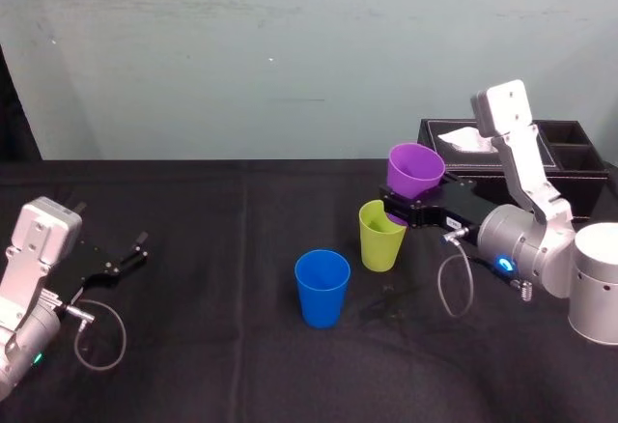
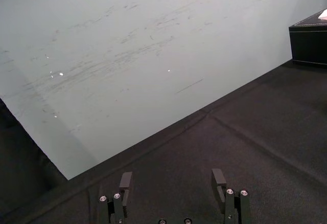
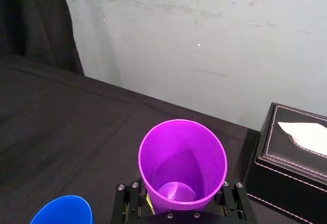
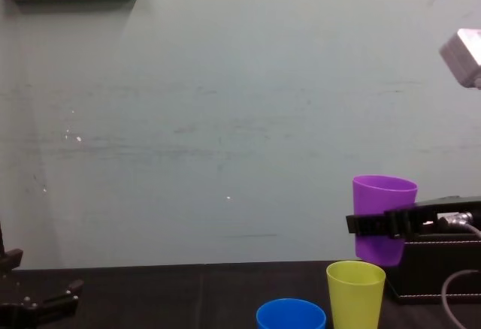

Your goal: Stack the three plastic cups sequentially using one hand.

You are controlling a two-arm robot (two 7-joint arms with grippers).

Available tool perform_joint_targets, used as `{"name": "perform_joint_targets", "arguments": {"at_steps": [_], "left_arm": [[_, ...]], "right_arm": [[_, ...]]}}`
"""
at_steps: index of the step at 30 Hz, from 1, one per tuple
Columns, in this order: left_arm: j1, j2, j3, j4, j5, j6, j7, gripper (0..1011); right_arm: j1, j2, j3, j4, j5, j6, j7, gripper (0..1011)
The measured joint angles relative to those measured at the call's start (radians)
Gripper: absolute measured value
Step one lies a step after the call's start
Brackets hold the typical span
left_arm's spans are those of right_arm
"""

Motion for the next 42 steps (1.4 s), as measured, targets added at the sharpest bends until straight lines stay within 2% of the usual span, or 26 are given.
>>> {"name": "perform_joint_targets", "arguments": {"at_steps": [7, 23, 42], "left_arm": [[0.0, 0.0, 0.0, 0.0, 0.0, 0.0, 0.0, 1000], [0.0, 0.0, 0.0, 0.0, 0.0, 0.0, 0.0, 1000], [0.0, 0.0, 0.0, 0.0, 0.0, 0.0, 0.0, 1000]], "right_arm": [[0.034, -0.006, -0.025, 0.047, -0.011, -0.016, -0.002, 716], [0.086, -0.025, -0.054, 0.136, -0.032, -0.068, -0.002, 716], [0.105, -0.045, -0.067, 0.198, -0.05, -0.095, -0.002, 716]]}}
